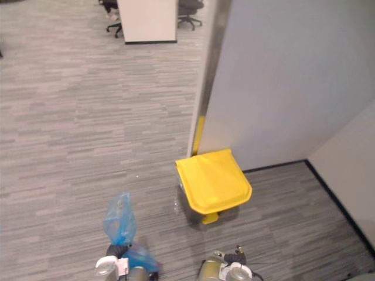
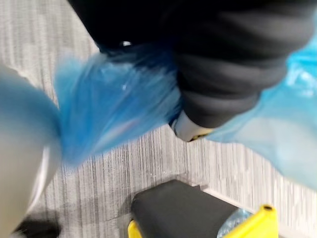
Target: Gather rubbish on tea table into small bin, then transfer packed bag to large trash can.
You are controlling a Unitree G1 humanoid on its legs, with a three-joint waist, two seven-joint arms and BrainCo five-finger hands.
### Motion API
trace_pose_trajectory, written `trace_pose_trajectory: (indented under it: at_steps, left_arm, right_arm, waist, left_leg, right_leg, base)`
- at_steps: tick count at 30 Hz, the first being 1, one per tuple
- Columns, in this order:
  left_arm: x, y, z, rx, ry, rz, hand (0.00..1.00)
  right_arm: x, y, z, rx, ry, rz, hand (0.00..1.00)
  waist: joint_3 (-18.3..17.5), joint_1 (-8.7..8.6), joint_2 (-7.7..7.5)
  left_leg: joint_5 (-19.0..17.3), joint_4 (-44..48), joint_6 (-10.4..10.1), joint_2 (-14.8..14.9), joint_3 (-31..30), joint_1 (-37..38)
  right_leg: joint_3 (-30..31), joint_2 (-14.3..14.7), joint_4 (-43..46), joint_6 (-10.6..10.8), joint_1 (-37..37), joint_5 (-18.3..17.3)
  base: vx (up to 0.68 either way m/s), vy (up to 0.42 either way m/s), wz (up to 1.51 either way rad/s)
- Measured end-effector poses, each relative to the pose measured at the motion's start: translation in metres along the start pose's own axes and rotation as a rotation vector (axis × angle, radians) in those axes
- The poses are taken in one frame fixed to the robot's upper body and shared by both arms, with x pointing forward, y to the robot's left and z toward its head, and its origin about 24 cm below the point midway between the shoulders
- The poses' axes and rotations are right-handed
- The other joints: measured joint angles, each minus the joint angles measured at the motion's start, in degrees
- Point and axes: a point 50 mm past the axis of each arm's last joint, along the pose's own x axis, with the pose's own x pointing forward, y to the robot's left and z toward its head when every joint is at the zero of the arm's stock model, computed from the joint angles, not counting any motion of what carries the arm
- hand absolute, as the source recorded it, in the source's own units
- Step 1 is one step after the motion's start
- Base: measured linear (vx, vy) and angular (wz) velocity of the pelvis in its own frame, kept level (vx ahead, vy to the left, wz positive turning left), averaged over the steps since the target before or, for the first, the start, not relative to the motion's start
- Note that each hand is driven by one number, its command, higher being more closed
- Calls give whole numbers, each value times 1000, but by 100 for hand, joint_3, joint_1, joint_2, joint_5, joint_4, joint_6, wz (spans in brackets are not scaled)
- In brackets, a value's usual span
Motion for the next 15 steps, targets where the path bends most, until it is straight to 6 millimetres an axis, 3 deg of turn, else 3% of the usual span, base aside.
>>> trace_pose_trajectory:
  at_steps: [2, 3, 4, 5, 7, 9, 11, 13, 15]
  left_arm:
    - [2, -6, 5, -6, -8, -12, 100]
    - [0, -14, 2, -15, -2, -30, 100]
    - [0, -15, 2, -15, -1, -33, 100]
    - [-1, -19, 3, -13, -7, -46, 100]
    - [-1, -20, 3, -6, -8, -52, 100]
    - [-1, -16, 0, 4, 5, -44, 100]
    - [0, -13, 1, 13, -1, -39, 100]
    - [-1, -12, -4, 4, 17, -34, 100]
    - [-2, -17, -5, -3, 24, -46, 100]
  right_arm:
    - [0, -5, 5, 3, -27, -13, 0]
    - [2, -12, 7, -4, -33, -35, 0]
    - [2, -13, 6, -6, -29, -37, 0]
    - [2, -16, 5, -14, -22, -47, 0]
    - [2, -16, 10, -3, -38, -47, 0]
    - [3, -19, 11, 12, -39, -53, 0]
    - [4, -17, 12, 9, -31, -40, 0]
    - [6, -17, 11, 11, -9, -44, 0]
    - [7, -19, 11, 3, -8, -43, 0]
  waist:
    - [59, -53, 116]
    - [44, -76, 260]
    - [35, -74, 269]
    - [45, 0, 383]
    - [61, 15, 380]
    - [53, 20, 374]
    - [23, 51, 405]
    - [-59, 32, 538]
    - [-82, 2, 566]
  left_leg:
    - [-293, 388, -53, 103, -57, -33]
    - [-644, 750, -138, 179, -294, 29]
    - [-681, 787, -161, 185, -326, 31]
    - [-896, 990, -323, 305, -474, 30]
    - [-1004, 1096, -530, 348, -665, 62]
    - [-1170, 965, -698, 360, -943, 375]
    - [-1172, 694, -749, 454, -1001, 600]
    - [-1084, 360, -899, 638, -1017, 709]
    - [-958, -53, -1007, 718, -1015, 880]
  right_leg:
    - [-216, 125, -860, 110, -53, 373]
    - [-255, 103, -922, 159, 130, 415]
    - [-245, 106, -929, 169, 169, 431]
    - [-264, 181, -710, 34, 188, 674]
    - [-279, 76, 12, -59, 27, 497]
    - [-303, -126, 1090, -310, -90, -224]
    - [-333, -113, 1404, -359, -120, -580]
    - [-346, 110, 1383, -404, -124, -615]
    - [-334, 269, 1290, -471, -147, -648]
  base:
    - [201, -101, 31]
    - [227, -120, 56]
    - [279, -134, 52]
    - [329, -150, 48]
    - [408, -211, 57]
    - [401, -229, 53]
    - [387, -210, 19]
    - [374, -208, -23]
    - [283, -158, -33]
